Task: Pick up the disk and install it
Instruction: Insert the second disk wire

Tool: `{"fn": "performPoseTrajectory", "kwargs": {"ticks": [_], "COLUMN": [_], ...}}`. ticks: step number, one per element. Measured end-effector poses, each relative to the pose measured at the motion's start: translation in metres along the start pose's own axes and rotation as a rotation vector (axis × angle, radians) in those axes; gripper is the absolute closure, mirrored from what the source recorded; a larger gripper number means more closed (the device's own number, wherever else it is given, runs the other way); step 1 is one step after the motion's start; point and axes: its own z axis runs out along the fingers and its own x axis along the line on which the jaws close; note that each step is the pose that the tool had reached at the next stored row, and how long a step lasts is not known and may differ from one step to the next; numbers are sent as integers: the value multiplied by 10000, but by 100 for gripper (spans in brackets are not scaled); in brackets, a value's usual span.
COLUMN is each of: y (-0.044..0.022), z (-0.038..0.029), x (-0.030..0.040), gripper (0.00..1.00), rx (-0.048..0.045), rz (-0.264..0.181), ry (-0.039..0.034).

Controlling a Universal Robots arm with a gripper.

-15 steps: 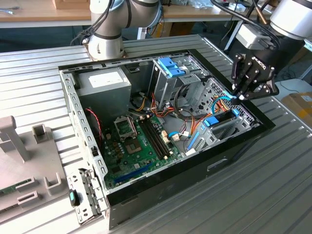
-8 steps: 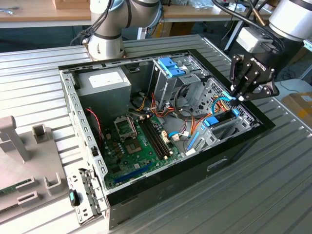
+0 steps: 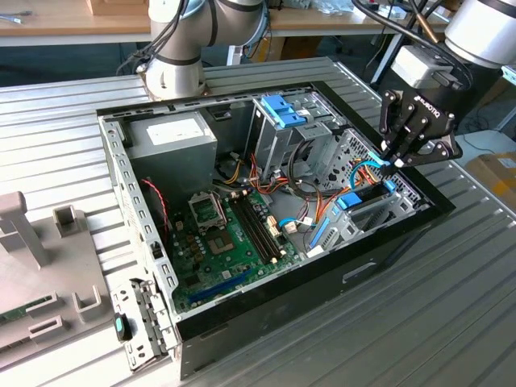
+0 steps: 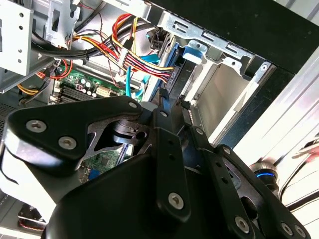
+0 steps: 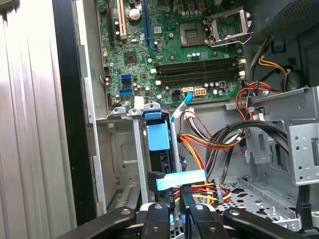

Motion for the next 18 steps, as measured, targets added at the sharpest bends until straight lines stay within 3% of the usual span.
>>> {"fn": "performPoseTrajectory", "kwargs": {"ticks": [8,11,18], "y": [-1,-112,-366], "z": [0,1,-5], "x": [0,-13,-46], "gripper": [76,76,76], "rx": [0,13,16], "rz": [-5,0,49], "ry": [0,106,127]}}
